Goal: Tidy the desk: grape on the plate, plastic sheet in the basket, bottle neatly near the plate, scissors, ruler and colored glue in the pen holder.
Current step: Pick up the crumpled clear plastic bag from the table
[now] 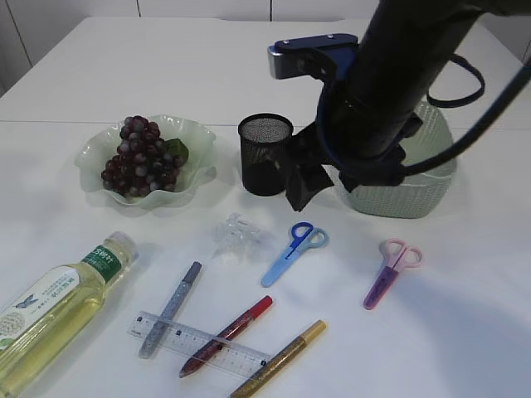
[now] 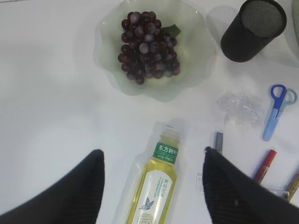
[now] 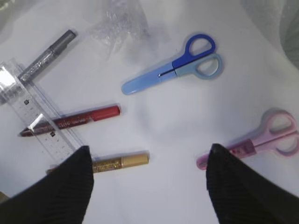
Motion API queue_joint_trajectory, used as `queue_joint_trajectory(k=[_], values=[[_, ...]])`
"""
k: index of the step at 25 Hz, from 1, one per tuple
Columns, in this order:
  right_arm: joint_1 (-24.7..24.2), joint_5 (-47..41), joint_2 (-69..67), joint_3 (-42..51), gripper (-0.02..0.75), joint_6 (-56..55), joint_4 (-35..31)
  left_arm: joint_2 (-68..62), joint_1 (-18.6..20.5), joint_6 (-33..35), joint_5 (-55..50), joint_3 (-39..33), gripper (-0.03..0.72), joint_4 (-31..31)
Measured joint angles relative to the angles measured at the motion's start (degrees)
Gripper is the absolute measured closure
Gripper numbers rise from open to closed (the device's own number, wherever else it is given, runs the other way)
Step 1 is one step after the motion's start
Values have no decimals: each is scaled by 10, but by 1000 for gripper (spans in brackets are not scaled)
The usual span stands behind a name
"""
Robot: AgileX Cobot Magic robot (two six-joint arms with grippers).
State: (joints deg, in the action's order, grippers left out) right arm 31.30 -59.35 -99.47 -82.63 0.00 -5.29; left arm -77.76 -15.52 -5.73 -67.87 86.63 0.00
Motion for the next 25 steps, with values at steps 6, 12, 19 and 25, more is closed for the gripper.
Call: queue_joint_trajectory(k=[6,12,19,25], values=[[0,0,-66,-46,155,5,-7,0,0,0,-4,0,204,0],[27,2,-123,-97,155,14,-21,0,0,-1,-4,0,204,0],[48,2,-178,-145,155,16,-20,0,0,-3,-5,0,204,0],[48,2,-213,-180,155,16,-13,0,0,-4,-5,0,204,0]])
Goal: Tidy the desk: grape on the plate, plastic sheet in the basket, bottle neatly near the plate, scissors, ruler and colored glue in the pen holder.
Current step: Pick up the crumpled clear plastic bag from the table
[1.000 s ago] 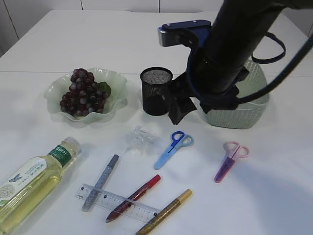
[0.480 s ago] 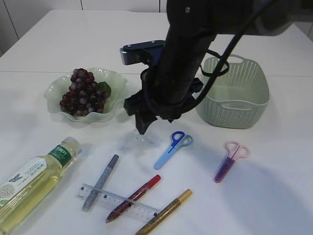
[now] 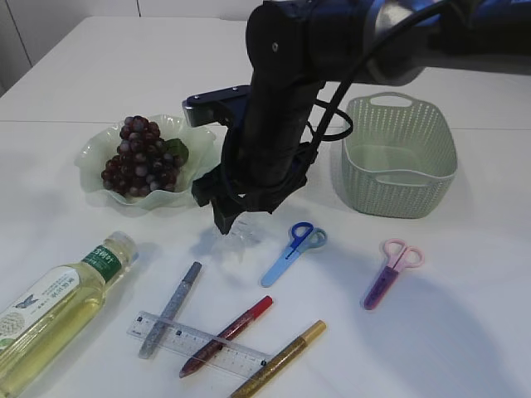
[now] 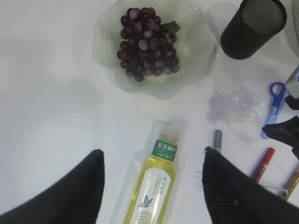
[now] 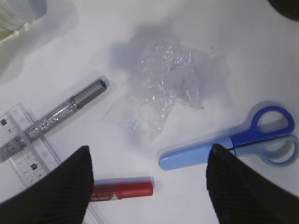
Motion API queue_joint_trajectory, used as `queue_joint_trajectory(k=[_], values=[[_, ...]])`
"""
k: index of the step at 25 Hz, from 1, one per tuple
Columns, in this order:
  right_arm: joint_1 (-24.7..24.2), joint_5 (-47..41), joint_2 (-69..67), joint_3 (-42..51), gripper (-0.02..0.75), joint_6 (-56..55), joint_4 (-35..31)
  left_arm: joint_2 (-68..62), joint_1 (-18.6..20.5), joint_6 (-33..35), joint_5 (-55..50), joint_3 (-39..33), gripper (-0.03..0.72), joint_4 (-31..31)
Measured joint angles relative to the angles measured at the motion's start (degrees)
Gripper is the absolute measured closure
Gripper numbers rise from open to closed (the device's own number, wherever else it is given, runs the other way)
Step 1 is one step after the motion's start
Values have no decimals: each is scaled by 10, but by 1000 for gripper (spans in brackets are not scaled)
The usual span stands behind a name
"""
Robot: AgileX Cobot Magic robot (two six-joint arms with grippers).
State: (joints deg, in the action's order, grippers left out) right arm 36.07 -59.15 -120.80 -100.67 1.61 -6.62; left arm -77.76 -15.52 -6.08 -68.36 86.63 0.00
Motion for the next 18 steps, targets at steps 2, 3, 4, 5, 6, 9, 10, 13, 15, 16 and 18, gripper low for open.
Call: queue_joint_trajectory(k=[2,3,4,5,6,9,10,13,15,16,18], values=[[0,0,-12,-7,155,0,0,0,0,0,0,0,204,0],[0,0,-16,-10,155,0,0,0,0,0,0,0,204,0],[0,0,-21,-11,155,0,0,0,0,0,0,0,204,0],[0,0,-23,-12,155,0,0,0,0,0,0,0,204,0],[0,3,-26,-14,155,0,0,0,0,0,0,0,204,0],[0,5,-39,-24,155,0,0,0,0,0,0,0,204,0],[0,5,-46,-30,155,0,1,0,0,0,0,0,204,0],[0,6,-65,-46,155,2,3,0,0,0,0,0,204,4],[0,6,-75,-55,155,2,7,0,0,-1,0,0,204,9],[0,6,-79,-59,155,2,9,0,0,-1,0,0,204,10],[0,7,-87,-64,155,3,15,0,0,-1,0,0,204,13]])
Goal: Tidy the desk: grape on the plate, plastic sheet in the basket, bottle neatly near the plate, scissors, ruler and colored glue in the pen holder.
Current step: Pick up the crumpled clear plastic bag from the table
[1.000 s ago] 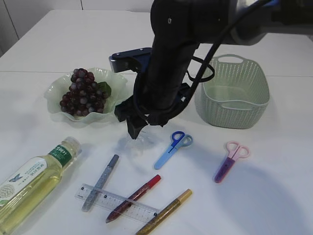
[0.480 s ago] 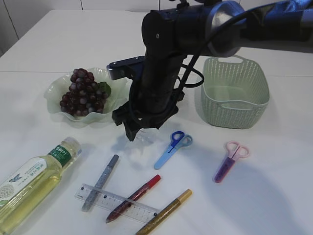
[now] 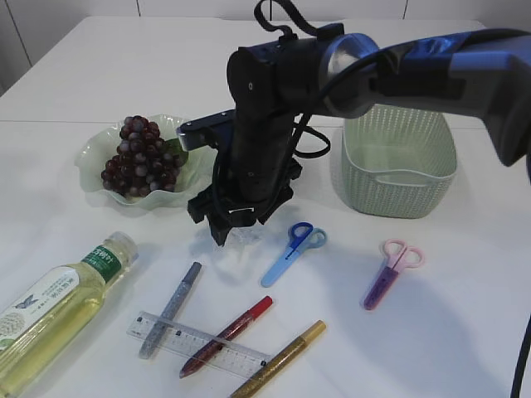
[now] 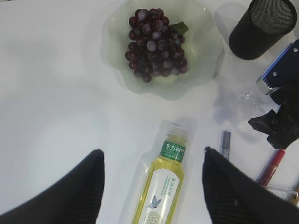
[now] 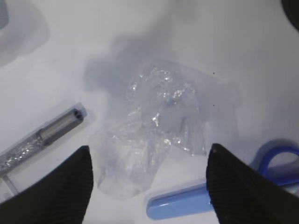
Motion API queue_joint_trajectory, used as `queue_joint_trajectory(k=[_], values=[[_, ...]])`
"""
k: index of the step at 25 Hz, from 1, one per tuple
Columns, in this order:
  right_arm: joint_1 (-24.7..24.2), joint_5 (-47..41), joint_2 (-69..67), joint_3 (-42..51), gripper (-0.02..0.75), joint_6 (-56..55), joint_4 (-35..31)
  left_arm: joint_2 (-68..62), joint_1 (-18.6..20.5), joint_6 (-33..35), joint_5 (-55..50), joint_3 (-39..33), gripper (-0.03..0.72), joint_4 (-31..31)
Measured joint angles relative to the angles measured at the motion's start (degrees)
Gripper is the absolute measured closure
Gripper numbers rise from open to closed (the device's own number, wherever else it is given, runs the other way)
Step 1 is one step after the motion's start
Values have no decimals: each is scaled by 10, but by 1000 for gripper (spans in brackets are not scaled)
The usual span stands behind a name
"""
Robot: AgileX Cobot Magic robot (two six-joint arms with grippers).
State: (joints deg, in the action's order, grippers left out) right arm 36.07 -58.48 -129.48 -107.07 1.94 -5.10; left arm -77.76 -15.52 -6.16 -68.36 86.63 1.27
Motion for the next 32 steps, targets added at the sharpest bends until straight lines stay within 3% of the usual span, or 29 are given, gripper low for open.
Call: queue_joint_trajectory(k=[32], values=[[0,30,-29,-29,155,3,68,0,0,-1,0,0,204,10]])
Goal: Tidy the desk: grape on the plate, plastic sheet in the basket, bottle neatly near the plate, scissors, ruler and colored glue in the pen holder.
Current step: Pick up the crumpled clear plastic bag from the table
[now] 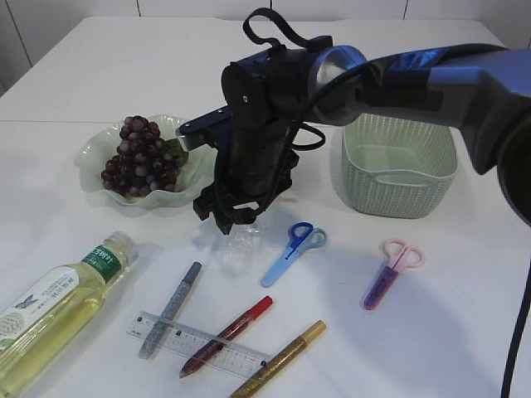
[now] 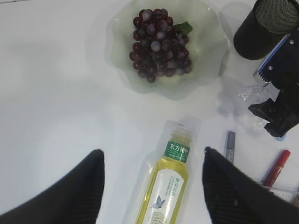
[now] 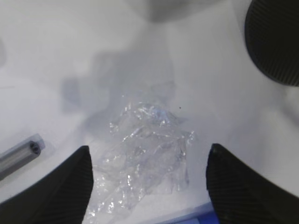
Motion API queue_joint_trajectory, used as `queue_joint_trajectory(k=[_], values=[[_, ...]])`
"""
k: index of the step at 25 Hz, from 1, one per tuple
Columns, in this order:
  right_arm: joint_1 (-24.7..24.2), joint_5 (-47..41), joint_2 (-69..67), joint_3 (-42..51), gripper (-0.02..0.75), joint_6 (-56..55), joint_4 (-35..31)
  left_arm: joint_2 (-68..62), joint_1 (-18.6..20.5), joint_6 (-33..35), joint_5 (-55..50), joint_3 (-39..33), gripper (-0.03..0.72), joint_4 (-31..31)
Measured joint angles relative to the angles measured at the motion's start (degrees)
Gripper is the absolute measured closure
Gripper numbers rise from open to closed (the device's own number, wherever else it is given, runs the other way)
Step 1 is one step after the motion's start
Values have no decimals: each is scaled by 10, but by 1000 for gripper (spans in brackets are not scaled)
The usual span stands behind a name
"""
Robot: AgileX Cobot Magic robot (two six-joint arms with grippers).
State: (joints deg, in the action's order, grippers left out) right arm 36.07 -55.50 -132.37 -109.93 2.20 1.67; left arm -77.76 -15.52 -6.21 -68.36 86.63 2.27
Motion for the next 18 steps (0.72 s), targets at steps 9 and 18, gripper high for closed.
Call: queue_joint_trajectory(k=[9,18], values=[[0,5,-6,0,155,5,1,0,0,0,0,0,204,-2],[0,2,-23,-1,155,6,1,0,0,0,0,0,204,-4]])
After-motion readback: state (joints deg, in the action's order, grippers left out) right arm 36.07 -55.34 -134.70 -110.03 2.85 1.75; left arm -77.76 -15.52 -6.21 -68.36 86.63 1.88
